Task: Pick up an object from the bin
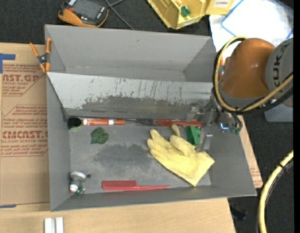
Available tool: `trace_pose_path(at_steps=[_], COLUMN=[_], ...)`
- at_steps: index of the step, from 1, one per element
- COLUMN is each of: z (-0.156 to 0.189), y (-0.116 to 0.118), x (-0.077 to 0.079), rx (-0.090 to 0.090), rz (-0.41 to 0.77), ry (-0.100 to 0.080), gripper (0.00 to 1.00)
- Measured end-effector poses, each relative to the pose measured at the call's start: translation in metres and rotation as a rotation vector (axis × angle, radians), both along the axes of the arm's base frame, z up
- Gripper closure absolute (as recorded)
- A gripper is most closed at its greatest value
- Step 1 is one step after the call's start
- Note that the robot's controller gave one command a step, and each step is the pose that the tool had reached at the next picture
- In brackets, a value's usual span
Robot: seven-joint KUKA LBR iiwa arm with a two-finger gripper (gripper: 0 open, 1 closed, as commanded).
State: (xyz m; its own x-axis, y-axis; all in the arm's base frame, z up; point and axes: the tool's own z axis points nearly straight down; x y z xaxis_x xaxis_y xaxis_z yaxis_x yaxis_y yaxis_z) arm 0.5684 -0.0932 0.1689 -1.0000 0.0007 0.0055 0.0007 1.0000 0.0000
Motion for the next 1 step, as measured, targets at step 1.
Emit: trace_pose_path(at_steps=[1], z=[0.0047], y=[0.0004], x=[0.0018], rx=[-0.001], rz=[0.002], ry=[-0.008], gripper=[0.0])
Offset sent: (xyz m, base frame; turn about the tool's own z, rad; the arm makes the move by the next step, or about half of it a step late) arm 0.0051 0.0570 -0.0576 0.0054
